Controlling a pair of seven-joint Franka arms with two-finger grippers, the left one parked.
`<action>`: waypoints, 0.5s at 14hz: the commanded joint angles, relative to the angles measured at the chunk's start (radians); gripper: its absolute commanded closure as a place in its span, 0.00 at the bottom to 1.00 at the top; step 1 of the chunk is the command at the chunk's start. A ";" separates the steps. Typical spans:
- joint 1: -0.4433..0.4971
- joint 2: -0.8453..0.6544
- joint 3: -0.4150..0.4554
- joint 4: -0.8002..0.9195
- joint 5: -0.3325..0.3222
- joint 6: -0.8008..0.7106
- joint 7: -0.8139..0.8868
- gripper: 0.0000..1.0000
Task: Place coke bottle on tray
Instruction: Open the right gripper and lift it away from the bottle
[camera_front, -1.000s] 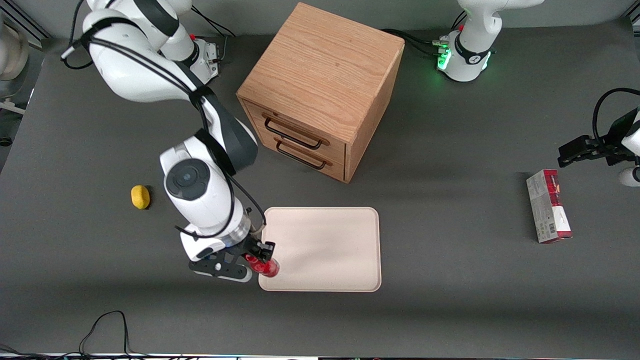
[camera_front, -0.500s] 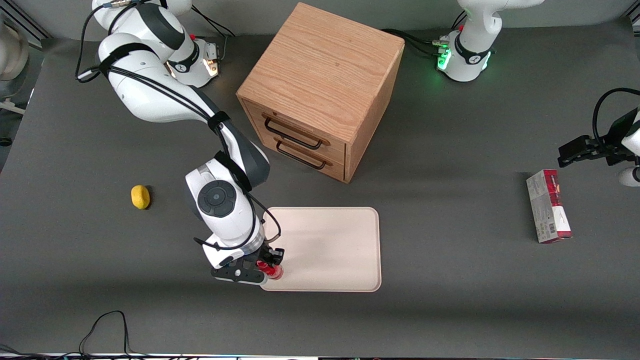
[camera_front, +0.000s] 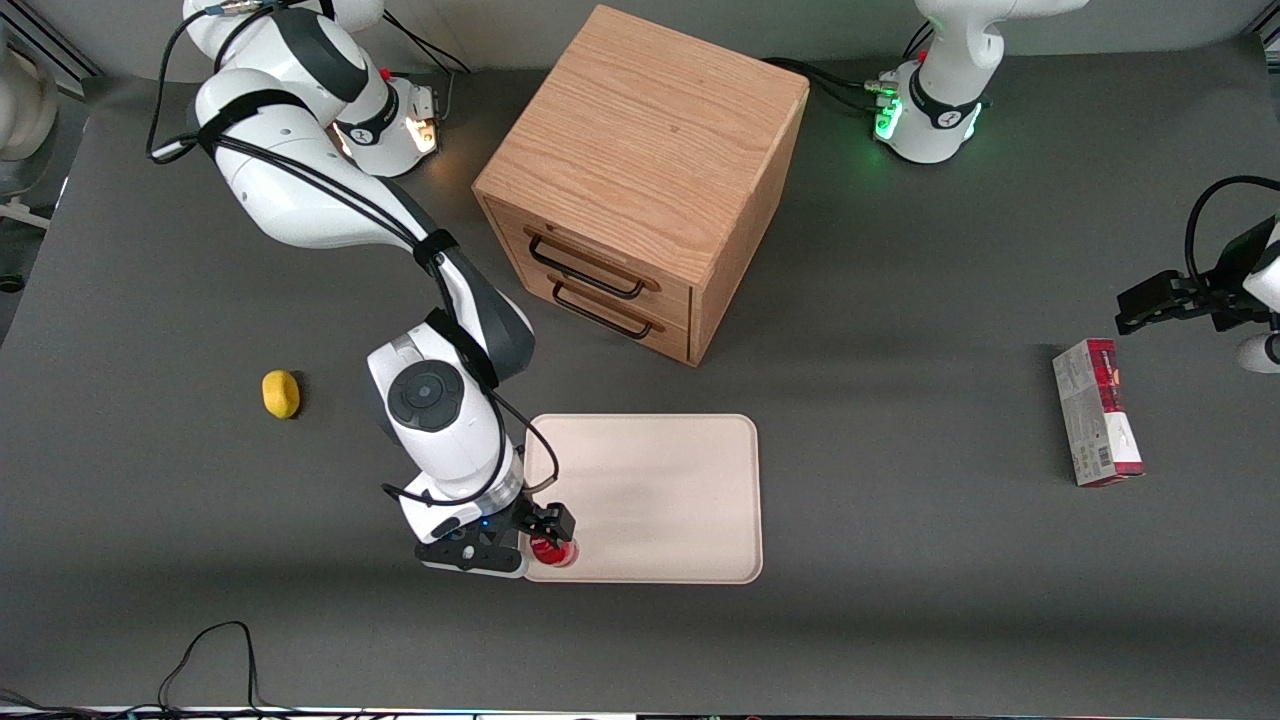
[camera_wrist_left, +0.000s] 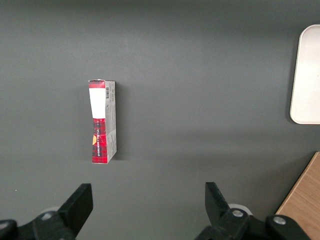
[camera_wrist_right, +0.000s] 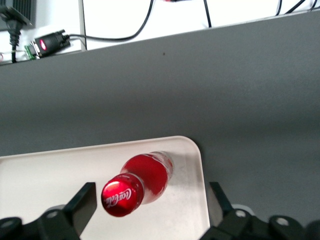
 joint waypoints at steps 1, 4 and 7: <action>0.004 -0.124 -0.050 -0.026 0.056 -0.160 -0.029 0.00; 0.013 -0.345 -0.247 -0.141 0.355 -0.363 -0.346 0.00; 0.039 -0.618 -0.433 -0.397 0.497 -0.438 -0.560 0.00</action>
